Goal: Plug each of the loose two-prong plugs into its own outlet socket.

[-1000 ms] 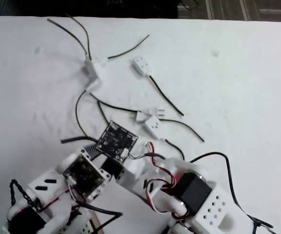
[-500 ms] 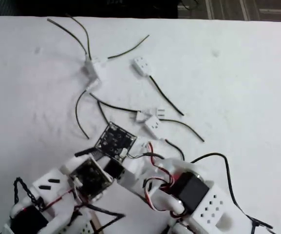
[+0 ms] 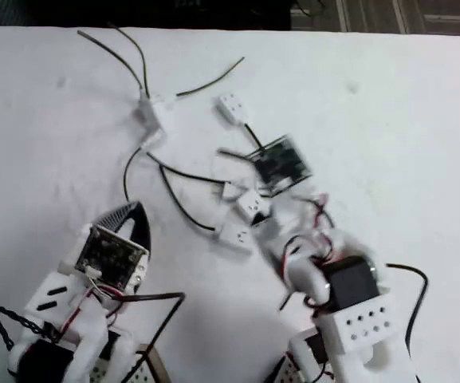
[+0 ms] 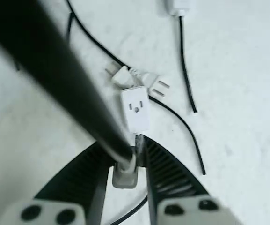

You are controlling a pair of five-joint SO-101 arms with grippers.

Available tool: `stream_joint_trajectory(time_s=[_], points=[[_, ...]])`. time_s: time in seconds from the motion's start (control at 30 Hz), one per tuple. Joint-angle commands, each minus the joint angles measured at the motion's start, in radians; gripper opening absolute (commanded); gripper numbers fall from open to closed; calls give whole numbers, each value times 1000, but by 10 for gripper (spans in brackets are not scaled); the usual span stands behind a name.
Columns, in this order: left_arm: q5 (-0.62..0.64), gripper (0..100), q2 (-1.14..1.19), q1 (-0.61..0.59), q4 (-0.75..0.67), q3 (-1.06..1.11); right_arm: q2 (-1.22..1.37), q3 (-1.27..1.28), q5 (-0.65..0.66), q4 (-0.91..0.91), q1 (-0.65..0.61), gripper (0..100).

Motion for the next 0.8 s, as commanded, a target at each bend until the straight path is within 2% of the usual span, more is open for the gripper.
stream_joint_trajectory(time_s=[0.0, 0.1, 0.3, 0.5, 0.6, 0.67, 0.77], points=[[-11, 23, -1, -50, -37, -46, -2, 2, -2, -62, 140, 18], [-72, 22, 71, -67, -75, -40, -2, 37, -8, -111, 186, 18], [-115, 23, 467, -61, -155, -137, -2, 74, -8, -163, 193, 18], [-381, 33, 840, 12, -157, -253, -1, 72, -8, -179, 237, 18], [-497, 138, 975, 71, -157, -264, -1, 72, -5, -199, 286, 18], [-511, 225, 1044, 113, -157, -264, -1, 72, 0, -200, 308, 18], [-519, 251, 1119, 157, -226, -264, -1, 68, 0, -200, 328, 18]])
